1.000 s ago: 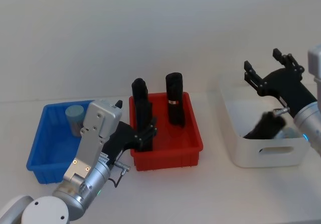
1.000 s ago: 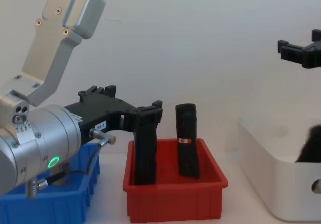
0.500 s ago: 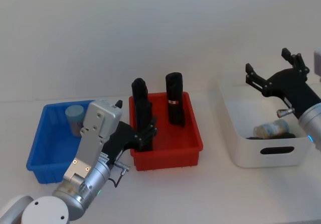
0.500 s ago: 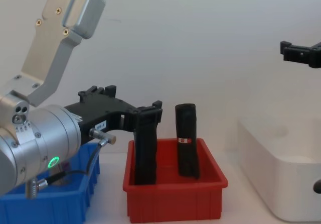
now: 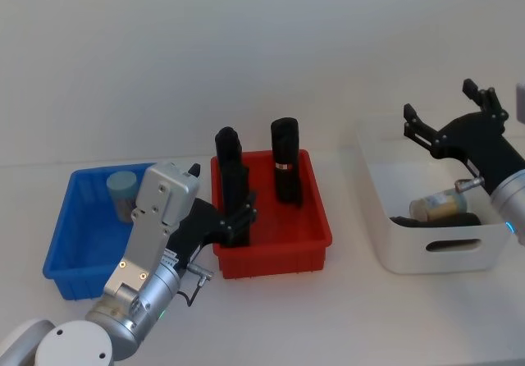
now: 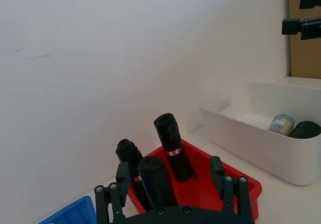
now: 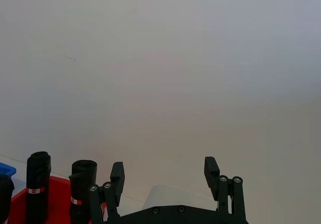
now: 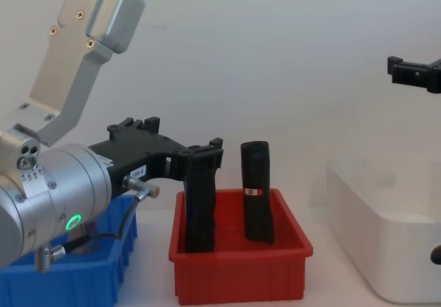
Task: Pick the cotton swabs from the blue box and place them into the white box.
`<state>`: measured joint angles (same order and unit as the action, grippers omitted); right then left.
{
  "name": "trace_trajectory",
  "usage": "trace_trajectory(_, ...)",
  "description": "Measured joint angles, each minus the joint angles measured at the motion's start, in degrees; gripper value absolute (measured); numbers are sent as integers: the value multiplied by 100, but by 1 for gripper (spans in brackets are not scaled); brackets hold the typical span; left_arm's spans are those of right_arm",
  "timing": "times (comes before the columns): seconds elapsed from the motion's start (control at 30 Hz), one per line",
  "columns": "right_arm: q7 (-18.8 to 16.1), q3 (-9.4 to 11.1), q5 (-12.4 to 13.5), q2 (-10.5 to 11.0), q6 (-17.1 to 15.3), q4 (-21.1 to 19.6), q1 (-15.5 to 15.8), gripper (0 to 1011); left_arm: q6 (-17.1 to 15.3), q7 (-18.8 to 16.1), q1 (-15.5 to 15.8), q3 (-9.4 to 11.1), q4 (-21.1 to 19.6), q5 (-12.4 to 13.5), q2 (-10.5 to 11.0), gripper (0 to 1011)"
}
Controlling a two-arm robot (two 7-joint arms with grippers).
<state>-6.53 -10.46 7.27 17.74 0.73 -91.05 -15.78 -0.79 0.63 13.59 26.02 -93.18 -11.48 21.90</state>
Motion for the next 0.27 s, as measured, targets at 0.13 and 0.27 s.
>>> trace_trajectory(0.13,0,3,3,2,0,-3,2,1001,0,0,0,0,0,0,0,1004)
trace_trajectory(0.27,0,6,7,4,0,-5,5,1001,0,0,0,0,0,0,0,1004)
